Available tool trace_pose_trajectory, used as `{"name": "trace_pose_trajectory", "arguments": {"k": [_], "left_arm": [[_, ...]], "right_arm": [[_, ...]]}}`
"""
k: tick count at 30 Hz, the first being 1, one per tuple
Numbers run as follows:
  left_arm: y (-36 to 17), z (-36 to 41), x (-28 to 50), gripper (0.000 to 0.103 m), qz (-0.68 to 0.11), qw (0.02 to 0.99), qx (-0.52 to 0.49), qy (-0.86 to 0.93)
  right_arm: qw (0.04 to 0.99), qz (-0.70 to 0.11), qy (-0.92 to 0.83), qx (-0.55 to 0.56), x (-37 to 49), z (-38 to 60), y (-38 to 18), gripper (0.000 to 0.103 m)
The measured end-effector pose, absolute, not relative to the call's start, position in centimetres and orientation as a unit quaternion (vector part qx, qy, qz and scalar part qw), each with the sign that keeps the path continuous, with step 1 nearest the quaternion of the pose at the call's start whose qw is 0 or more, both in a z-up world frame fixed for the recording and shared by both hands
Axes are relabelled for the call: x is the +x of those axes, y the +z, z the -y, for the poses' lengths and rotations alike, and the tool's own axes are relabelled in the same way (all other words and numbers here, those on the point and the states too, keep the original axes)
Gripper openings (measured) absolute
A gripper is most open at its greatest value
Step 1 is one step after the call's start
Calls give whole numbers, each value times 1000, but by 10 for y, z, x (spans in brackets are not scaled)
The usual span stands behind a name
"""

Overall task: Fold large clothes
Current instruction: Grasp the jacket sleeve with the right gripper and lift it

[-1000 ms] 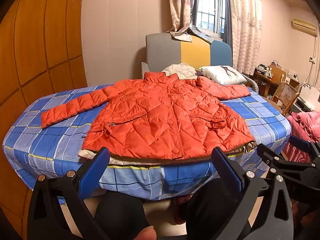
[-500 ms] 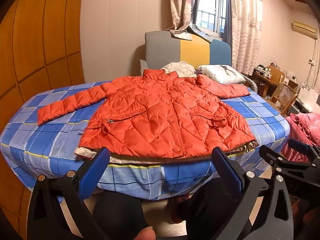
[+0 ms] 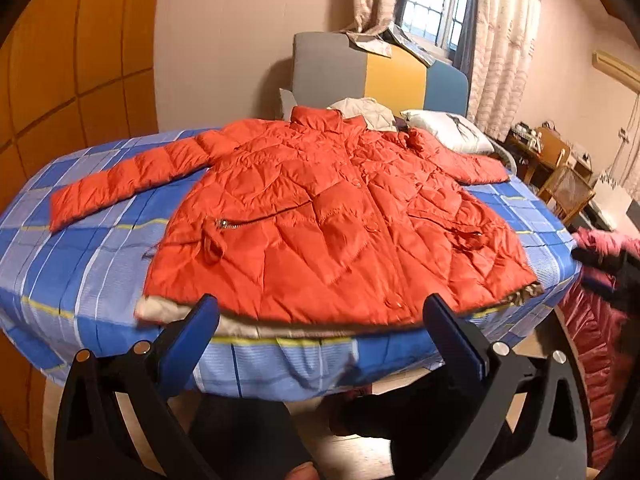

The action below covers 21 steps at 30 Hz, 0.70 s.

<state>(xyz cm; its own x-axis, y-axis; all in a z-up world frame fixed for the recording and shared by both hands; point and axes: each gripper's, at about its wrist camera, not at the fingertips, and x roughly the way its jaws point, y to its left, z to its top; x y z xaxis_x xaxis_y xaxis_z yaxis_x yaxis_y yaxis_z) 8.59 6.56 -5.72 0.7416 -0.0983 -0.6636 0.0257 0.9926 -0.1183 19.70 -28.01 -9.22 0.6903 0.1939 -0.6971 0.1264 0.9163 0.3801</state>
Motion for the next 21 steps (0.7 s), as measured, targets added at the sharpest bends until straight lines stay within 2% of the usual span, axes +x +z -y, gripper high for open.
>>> {"name": "trace_pose_trajectory", "arguments": {"k": [6,12,13,15,17,21], "left_arm": [[-57,-85,133,101,-366,928,-66,-24],[-60,-95,193,101,-374,924,-75,-18],[-60,-94,200,101,-377,923,-74,-22],[-62,-93,220,101,-381,922,-65,-14],[-65,-92,236,101,-387,920,-58,-8],[-70,-94,271,101,-398,915,-70,6]], "right_arm": [[875,-397,18,278,281,323,-101,96],[854,-398,-18,334,383,378,-125,74],[850,-394,-24,349,403,391,-130,66],[844,-388,-43,368,436,415,-136,65],[838,-377,-61,391,474,443,-143,56],[822,-352,-99,436,530,491,-158,55]]}}
